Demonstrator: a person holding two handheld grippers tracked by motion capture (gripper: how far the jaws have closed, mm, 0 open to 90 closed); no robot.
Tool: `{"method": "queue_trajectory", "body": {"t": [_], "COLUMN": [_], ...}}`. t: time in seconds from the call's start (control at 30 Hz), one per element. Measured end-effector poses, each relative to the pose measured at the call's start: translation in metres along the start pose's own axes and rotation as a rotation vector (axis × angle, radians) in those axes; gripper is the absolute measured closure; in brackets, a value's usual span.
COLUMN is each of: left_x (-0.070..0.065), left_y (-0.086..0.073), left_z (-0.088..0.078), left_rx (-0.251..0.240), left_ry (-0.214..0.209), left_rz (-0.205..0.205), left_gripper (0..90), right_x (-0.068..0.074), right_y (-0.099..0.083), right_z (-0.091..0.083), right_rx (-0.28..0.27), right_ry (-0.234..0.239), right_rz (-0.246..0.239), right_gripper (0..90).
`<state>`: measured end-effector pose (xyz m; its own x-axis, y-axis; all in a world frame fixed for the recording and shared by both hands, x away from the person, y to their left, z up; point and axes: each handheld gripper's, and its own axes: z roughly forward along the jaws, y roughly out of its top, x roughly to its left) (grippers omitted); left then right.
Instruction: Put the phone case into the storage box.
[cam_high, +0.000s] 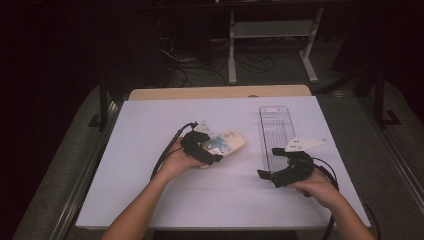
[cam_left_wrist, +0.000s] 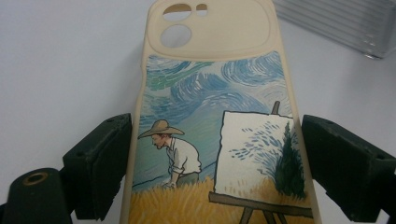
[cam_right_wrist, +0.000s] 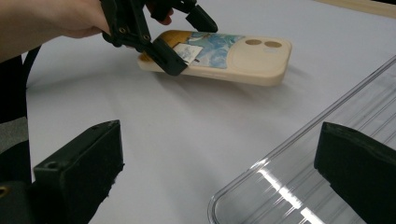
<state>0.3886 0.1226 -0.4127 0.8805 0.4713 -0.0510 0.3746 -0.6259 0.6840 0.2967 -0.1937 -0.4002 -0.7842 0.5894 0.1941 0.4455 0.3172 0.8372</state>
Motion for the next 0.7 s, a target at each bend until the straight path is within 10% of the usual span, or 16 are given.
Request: {"method": "queue_trajectory", "body": {"t": [0.7], "left_x": [0.002], "left_y": [-0.002], "left_z": [-0.056], "left_rx": [-0.008], "left_ry": [-0.055], "left_rz": [0.08], "left_gripper": [11.4], "right_x": [0.0], "right_y": [0.0], "right_z": [0.0], "right_rx": [0.0], "right_ry": [0.003], "right_rz": [0.004], "right_gripper": [0.7]}}
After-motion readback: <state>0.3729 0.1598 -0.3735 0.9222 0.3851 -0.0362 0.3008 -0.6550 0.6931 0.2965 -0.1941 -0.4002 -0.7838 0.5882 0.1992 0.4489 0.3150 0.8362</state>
